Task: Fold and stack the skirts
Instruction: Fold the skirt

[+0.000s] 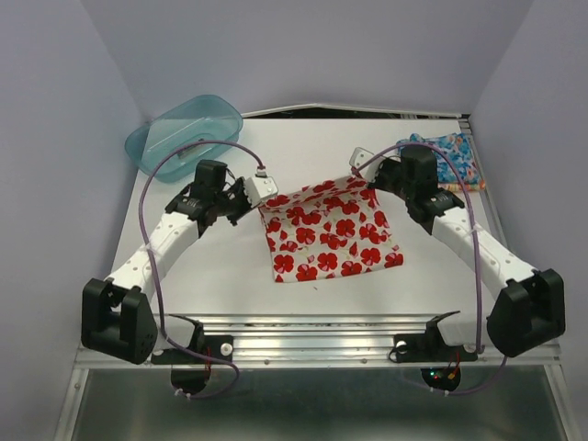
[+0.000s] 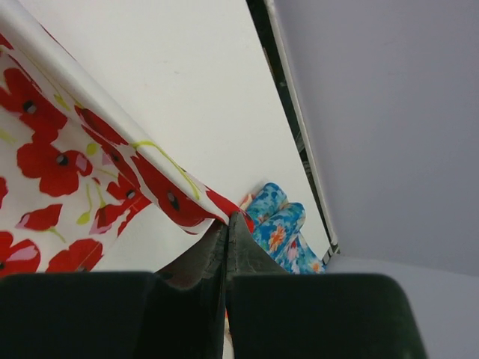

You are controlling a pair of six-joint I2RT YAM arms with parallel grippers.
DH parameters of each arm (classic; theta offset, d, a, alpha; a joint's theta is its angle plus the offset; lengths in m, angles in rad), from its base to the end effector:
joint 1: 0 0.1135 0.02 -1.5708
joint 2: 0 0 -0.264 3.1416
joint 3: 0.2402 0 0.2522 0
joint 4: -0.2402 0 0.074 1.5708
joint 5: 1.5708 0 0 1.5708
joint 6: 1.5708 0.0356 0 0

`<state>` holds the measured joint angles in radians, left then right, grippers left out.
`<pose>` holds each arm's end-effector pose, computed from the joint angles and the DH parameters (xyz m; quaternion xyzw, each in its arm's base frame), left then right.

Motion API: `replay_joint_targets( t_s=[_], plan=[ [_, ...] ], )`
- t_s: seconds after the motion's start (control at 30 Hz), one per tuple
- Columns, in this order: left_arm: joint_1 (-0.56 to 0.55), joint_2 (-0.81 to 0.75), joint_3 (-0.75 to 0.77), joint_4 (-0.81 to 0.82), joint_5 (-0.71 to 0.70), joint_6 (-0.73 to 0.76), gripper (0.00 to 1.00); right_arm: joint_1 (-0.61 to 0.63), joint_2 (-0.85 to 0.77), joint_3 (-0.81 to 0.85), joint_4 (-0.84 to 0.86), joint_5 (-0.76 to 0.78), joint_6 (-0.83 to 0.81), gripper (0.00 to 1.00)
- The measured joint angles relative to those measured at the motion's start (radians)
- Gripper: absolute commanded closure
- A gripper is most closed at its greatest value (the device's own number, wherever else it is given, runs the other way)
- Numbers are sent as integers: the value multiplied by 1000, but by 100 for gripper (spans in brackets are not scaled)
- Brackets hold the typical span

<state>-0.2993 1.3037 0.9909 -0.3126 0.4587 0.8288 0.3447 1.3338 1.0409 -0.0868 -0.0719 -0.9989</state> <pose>0.2703 -0.0999 0.2878 0.5510 0.6774 -0.0793 0.4809 0.2924 0.1077 0.3162 -0.5307 0.6350 -0.1519 0.5404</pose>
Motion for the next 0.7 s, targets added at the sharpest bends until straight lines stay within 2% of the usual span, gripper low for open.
replay_joint_targets(
  t_s=[0.4, 0.7],
  plan=[
    [-169, -125, -177, -98, -10, 97, 100, 0, -245, -212, -261, -33, -103, 99],
    [-260, -139, -226, -126, -8, 97, 100, 0, -442, -341, -389, -55, -147, 99]
  ],
)
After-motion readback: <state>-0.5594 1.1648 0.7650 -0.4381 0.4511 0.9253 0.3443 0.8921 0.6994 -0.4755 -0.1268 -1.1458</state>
